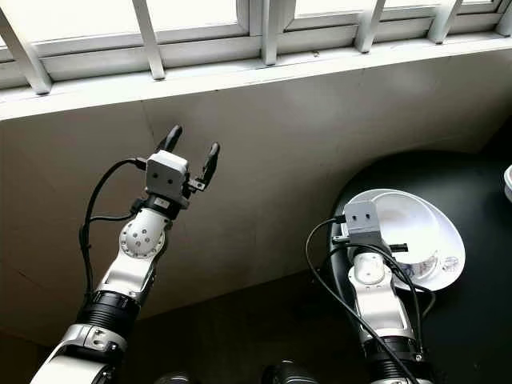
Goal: Kitchen organization
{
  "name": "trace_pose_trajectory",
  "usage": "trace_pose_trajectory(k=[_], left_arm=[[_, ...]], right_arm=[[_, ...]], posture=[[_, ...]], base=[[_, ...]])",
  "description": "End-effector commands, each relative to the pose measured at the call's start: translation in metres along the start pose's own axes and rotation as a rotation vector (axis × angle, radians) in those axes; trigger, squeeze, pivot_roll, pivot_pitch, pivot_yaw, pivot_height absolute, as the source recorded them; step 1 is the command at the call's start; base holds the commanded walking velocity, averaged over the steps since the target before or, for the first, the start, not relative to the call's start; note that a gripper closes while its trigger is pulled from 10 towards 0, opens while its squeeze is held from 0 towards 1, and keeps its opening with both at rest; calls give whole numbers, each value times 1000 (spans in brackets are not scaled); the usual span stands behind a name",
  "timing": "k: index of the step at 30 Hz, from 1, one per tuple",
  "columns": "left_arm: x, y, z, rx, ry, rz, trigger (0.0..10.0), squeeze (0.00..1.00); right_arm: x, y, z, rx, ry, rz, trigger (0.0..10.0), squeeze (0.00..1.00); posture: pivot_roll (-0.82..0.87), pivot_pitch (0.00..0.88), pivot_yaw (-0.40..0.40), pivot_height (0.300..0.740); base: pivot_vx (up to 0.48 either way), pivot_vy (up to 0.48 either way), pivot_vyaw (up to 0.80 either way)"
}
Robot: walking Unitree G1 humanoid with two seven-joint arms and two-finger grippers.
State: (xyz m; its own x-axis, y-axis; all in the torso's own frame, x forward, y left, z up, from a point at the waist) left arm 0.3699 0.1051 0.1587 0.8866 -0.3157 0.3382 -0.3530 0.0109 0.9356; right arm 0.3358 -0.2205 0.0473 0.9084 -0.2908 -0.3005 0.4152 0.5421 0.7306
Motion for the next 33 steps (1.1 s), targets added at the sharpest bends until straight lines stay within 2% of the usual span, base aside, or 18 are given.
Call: trace_pose_trajectory(k=[1, 3, 4, 5, 6, 7, 8, 9, 12, 14, 25, 33], left_arm=[[0, -5, 2, 4, -2, -24, 10000, 0], [-1, -5, 2, 5, -1, -24, 10000, 0], [-1, -5, 1, 5, 0, -25, 10000, 0], [-1, -6, 1, 6, 2, -26, 10000, 0], [-1, -6, 1, 6, 2, -26, 10000, 0], [-1, -6, 1, 6, 3, -26, 10000, 0], [-1, -6, 1, 6, 3, -26, 10000, 0], [-1, -6, 1, 6, 3, -25, 10000, 0], [-1, -6, 1, 5, 4, -24, 10000, 0], [-1, -5, 1, 2, 5, -21, 10000, 0], [-1, -6, -1, -15, 13, -22, 10000, 0], [0, -5, -2, -15, 12, -20, 10000, 0]], right_arm=[[-1, 10, 8, -41, -37, 48, 0, 0], [-2, 14, 8, -55, -44, 73, 0, 0], [-4, 25, 10, -75, -62, 129, 0, 0], [-10, 51, 15, -92, -102, 259, 0, 0], [-13, 59, 16, -93, -113, 299, 0, 0], [-21, 81, 24, -102, -155, 413, 0, 0], [-21, 81, 24, -102, -155, 413, 0, 0], [-29, 99, 26, -118, -172, 510, 0, 0], [-39, 116, 25, -185, -195, 610, 0, 0], [-48, 127, 20, -191, -186, 681, 0, 0], [-66, 138, -9, -159, -39, 821, 0, 0], [-69, 139, -14, -149, -6, 847, 0, 0]], posture=[[58, 0, -45, 740], [59, 0, -45, 740], [60, 0, -45, 740], [60, 0, -45, 740], [60, 0, -45, 740], [60, 0, -44, 740], [60, 0, -44, 740], [60, 0, -44, 740], [60, 0, -44, 740], [60, 0, -44, 740], [63, 0, -42, 740], [65, 0, -42, 740]], base=[[0, 0, 0], [0, 0, 0], [0, 0, 0], [0, 0, 0], [0, 0, 0], [0, 0, 0], [0, 0, 0], [0, 0, 0], [0, 0, 531], [0, 0, 800], [0, 0, 800], [0, 0, 800]])
Point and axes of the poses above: a point about 5 cm out from each wrist's last joint towards the gripper, its own x axis pointing out of the wrist towards the gripper, its own y axis along the axis of the wrist's last joint, z = x × y, the point moved 6 cm from there along x, pointing out of the wrist towards the gripper, and after that the axes turned 13 degrees about -x, right-handed, at the moved point
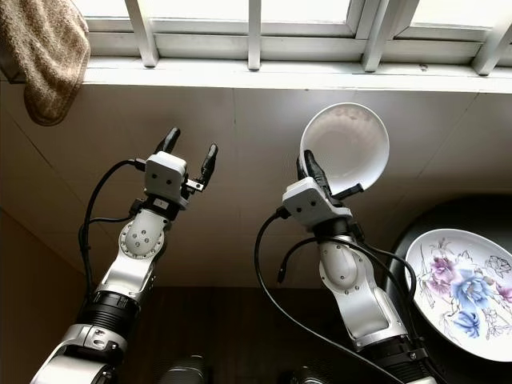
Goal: Kitchen organization
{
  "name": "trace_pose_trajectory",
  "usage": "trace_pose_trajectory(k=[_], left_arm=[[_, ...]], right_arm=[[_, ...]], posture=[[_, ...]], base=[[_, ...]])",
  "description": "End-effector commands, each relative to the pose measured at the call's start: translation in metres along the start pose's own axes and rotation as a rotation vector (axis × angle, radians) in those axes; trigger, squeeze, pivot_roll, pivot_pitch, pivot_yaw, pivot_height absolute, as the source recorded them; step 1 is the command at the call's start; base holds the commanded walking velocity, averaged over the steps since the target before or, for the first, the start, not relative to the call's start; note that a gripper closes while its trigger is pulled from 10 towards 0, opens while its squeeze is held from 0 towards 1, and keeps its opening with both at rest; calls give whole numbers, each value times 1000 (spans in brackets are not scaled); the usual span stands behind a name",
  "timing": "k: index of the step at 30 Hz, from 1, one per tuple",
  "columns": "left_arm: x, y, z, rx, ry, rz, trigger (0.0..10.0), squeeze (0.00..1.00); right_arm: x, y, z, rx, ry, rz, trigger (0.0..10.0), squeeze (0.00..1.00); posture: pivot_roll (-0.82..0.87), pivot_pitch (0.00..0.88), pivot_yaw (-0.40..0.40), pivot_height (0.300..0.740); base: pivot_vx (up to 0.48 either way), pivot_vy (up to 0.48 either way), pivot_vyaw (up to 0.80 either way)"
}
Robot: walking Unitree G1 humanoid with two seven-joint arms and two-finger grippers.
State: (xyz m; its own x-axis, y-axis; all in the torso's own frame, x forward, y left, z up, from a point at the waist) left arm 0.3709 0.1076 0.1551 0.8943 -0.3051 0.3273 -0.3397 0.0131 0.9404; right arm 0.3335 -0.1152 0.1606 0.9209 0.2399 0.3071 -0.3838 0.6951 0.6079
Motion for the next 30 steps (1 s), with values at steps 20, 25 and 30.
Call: trace_pose_trajectory(k=[20, 25, 30], left_arm=[[2, 3, 4, -14, -15, 12, 10000, 0], [1, 3, 6, -29, -26, 17, 10000, 0], [1, 0, 5, -41, -17, -1, 10000, 0]], right_arm=[[-3, 8, -9, 137, 59, 50, 0, 0], [-3, 6, -9, 148, 63, 45, 0, 0], [-3, 5, -10, 157, 64, 40, 0, 0]], posture=[[64, 0, -42, 740], [64, 0, -43, 740], [64, 0, -43, 740]], base=[[0, 213, 800], [0, 0, 800], [-403, 0, 800]])
Point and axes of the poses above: a point about 5 cm out from each wrist's last joint towards the gripper, its own x axis pointing out of the wrist towards the gripper, its own y axis along the axis of the wrist's last joint, z = x × y, the point moved 6 cm from there along x, pointing out of the wrist towards the gripper, and after that the axes turned 13 degrees about -x, right-handed, at the moved point
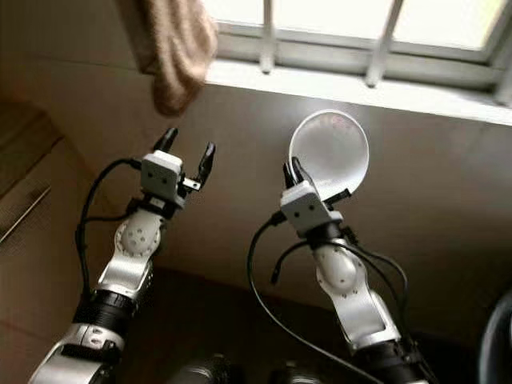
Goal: Kitchen organization
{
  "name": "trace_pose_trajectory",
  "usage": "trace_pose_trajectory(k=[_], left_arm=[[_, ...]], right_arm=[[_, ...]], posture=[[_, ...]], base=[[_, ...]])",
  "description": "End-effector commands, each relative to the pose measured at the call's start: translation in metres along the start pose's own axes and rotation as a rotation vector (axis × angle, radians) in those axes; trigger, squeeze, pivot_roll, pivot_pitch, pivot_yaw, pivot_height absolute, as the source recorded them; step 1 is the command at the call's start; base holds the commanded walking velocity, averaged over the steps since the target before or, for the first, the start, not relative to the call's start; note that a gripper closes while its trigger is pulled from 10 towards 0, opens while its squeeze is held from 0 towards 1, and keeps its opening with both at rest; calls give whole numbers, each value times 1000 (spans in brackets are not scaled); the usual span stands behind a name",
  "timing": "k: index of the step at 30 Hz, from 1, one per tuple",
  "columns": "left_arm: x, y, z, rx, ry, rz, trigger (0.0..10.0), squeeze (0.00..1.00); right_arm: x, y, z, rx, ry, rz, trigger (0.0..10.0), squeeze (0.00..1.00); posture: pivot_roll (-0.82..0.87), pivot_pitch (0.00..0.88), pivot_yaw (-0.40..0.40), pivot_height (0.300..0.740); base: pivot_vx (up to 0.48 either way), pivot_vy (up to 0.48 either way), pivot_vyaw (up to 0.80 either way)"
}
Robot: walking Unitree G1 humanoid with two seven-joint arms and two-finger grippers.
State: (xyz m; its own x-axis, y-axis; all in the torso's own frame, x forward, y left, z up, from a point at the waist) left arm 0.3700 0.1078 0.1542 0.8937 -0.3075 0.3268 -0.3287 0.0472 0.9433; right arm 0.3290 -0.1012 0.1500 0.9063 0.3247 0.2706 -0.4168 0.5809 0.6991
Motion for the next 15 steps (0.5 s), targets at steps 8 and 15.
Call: trace_pose_trajectory(k=[8, 15], left_arm=[[2, 2, 4, 19, -15, 7, 10000, 0], [2, 0, 2, 36, -8, -6, 10000, 0]], right_arm=[[0, 0, 8, 15, -25, 1, 0, 0], [2, 1, 11, 6, -40, 11, 0, 0]], posture=[[64, 0, -42, 740], [65, 0, -41, 740]], base=[[-97, 0, 800], [0, 0, 800]])
Point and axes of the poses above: a point about 5 cm out from each wrist's last joint towards the gripper, its own x axis pointing out of the wrist towards the gripper, its own y axis along the axis of the wrist's last joint, z = x × y, the point moved 6 cm from there along x, pointing out of the wrist towards the gripper, and after that the axes turned 13 degrees about -x, right-handed, at the moved point
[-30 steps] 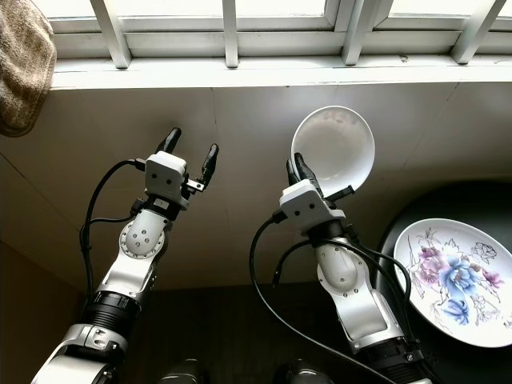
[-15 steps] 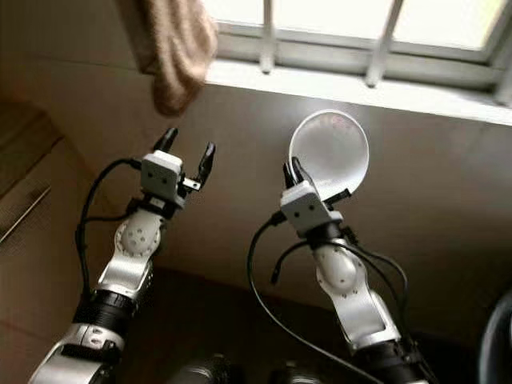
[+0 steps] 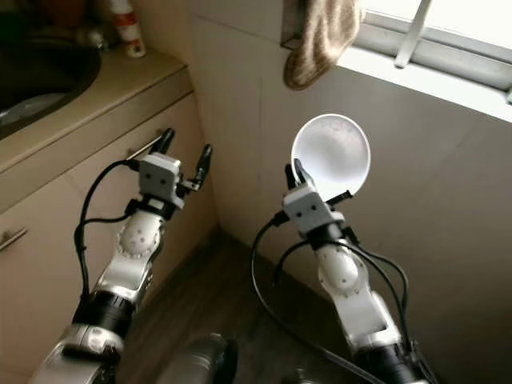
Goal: Kitchen organization
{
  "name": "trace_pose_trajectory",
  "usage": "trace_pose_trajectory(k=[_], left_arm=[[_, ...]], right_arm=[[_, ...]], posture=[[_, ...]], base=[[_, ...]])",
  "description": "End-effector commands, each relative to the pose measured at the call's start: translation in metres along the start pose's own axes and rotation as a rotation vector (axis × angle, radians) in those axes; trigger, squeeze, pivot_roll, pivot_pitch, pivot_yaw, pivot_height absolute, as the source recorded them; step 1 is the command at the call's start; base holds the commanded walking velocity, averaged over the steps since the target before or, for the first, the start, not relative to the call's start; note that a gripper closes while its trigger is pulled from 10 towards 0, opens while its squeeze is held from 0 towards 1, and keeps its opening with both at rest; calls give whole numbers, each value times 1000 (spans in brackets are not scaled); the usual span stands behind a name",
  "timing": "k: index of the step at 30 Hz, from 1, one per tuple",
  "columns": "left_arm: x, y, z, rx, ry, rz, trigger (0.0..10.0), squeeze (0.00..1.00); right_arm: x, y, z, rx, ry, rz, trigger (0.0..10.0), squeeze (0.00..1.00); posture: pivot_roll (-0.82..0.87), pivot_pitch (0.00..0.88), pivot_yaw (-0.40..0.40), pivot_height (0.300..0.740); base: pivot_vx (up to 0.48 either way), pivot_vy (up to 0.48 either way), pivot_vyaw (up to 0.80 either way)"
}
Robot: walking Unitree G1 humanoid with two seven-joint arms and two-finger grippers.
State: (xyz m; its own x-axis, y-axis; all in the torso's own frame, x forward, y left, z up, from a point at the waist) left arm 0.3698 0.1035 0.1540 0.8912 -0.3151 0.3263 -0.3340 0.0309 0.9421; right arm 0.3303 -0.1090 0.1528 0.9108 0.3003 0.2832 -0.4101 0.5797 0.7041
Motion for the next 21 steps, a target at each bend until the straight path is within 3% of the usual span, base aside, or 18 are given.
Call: trace_pose_trajectory(k=[1, 21], left_arm=[[1, 0, -3, 23, 4, -9, 10000, 0], [2, 9, -8, 27, 19, 39, 10000, 0]], right_arm=[[3, 5, 5, 3, -21, 23, 0, 0], [6, 16, 16, -8, -72, 80, 0, 0]], posture=[[64, 0, -41, 740], [67, 0, -38, 740]], base=[[0, 0, 800], [24, 0, 800]])
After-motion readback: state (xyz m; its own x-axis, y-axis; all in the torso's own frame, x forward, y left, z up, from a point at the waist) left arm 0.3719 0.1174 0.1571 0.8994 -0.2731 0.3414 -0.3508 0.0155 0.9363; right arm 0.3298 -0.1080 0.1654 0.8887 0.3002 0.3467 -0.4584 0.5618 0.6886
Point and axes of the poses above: a point about 5 cm out from each wrist's last joint towards the gripper, its own x axis pointing out of the wrist towards the gripper, its own y axis along the axis of the wrist's last joint, z = x × y, the point moved 6 cm from there along x, pointing out of the wrist towards the gripper, and after that the axes turned 13 degrees about -x, right-handed, at the moved point
